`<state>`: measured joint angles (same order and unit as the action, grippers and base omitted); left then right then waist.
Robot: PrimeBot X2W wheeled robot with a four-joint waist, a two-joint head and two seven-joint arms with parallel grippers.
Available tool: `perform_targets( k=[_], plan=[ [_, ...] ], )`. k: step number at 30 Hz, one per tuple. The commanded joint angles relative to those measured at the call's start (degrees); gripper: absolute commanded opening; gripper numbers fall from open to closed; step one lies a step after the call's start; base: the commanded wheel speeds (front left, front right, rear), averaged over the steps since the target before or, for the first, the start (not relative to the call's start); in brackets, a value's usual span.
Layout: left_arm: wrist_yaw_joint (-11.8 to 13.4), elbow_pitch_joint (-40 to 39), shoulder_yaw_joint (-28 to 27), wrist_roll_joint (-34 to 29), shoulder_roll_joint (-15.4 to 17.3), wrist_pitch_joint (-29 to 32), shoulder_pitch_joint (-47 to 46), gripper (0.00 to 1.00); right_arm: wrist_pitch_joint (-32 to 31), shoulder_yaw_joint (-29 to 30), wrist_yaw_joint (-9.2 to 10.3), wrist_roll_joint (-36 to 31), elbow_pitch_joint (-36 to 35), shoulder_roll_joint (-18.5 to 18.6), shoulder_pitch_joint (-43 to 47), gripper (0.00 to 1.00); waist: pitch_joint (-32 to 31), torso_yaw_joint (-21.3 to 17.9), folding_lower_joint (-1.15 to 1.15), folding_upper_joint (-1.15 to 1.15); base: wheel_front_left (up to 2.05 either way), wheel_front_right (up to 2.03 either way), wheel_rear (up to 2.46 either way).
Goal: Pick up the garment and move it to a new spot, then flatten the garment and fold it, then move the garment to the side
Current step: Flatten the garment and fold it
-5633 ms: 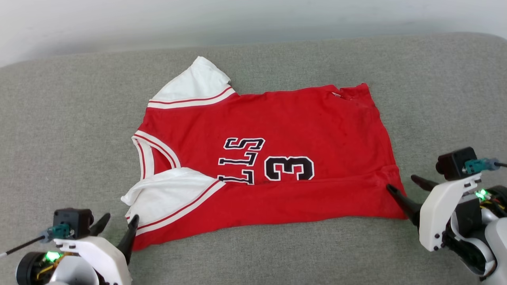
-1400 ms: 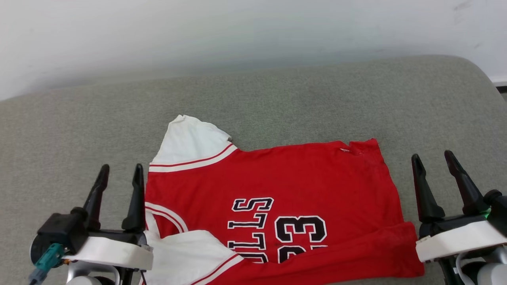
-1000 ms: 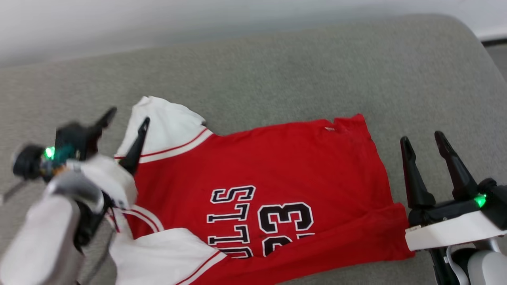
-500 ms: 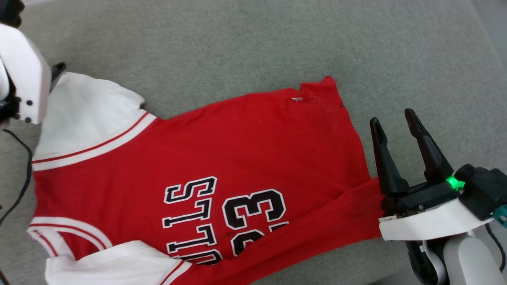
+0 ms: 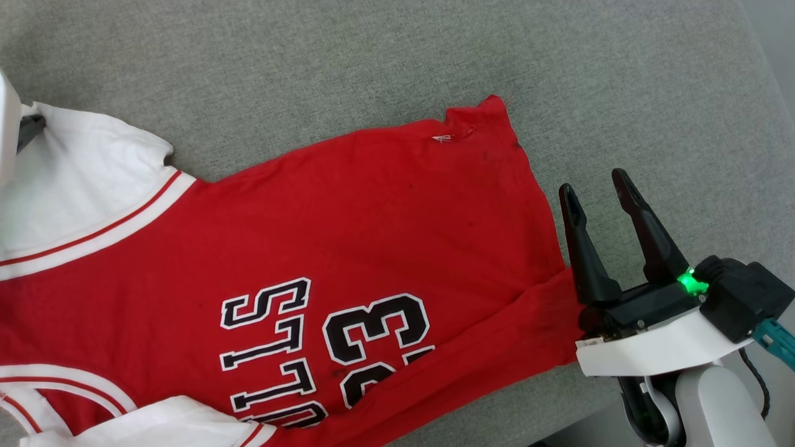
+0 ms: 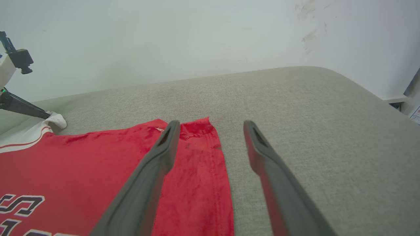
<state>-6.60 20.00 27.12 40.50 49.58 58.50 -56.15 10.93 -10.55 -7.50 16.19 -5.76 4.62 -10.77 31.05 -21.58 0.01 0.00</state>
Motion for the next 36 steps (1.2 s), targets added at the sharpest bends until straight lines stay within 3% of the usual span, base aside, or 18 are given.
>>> perform_targets(
  k=[1, 2, 3, 4, 12, 17, 23, 29, 36],
  plan=[
    [0.14, 0.76, 1.32, -1.05, -0.06, 0.35, 1.46, 1.00, 0.43, 0.09, 0.02, 0.31, 0.31, -0.39, -1.02, 1.00, 0.36, -0.03, -0.01, 0.00, 0.00, 0.00, 0.00],
    [0.31, 1.06, 1.60, -1.20, 0.10, 0.43, 1.95, 0.82, 0.50, 0.11, 0.02, 0.22, 0.44, -0.45, -1.17, 1.00, 0.43, -0.02, -0.01, 0.00, 0.00, 0.00, 0.00],
    [0.27, 1.22, 1.93, -1.18, 0.14, 0.67, 2.46, 0.33, 0.50, 0.15, 0.02, 0.12, 0.57, -0.49, -1.33, 1.00, 0.44, 0.02, -0.01, 0.00, 0.00, 0.00, 0.00],
    [0.24, 1.28, 2.07, -1.06, 0.07, 0.47, 2.96, 0.00, 0.49, 0.10, 0.02, 0.00, 0.70, -0.53, -1.47, 1.00, 0.39, 0.10, -0.01, 0.00, 0.00, 0.00, 0.00],
    [1.89, -0.80, -0.37, 0.79, -2.70, -7.11, 5.00, 0.00, -1.97, 0.89, 0.02, -0.70, 1.01, 1.03, -0.55, 1.00, -3.12, 2.72, -0.01, 0.00, 0.00, 0.00, 0.00],
    [1.19, -3.16, -1.12, 0.50, -3.77, -14.05, 6.32, 0.00, -7.00, 1.15, 0.02, -1.68, 0.49, 4.65, -0.85, 1.00, -6.55, 5.37, -0.01, 0.00, 0.00, 0.00, 0.00],
    [0.23, -8.07, -1.04, 1.15, -3.74, -19.45, 8.36, 0.00, -17.47, 0.50, 0.02, -1.15, 1.35, 11.16, -3.57, 1.00, -8.85, 8.22, -0.01, 0.00, 0.00, 0.00, 0.00],
    [-0.03, -16.64, -1.08, 2.01, -3.20, -23.20, 11.81, 0.00, -32.27, -2.06, 0.03, 3.69, 3.14, 19.20, -9.20, 1.00, -9.09, 12.12, -0.01, 0.00, 0.00, 0.00, 0.00],
    [2.46, -27.67, -1.64, 2.10, -2.45, -26.28, 18.18, 0.00, -46.04, -4.01, 0.02, 9.75, 7.54, 24.51, -17.43, 1.00, -6.89, 16.70, -0.01, 0.00, 0.00, 0.00, 0.00]
  ],
)
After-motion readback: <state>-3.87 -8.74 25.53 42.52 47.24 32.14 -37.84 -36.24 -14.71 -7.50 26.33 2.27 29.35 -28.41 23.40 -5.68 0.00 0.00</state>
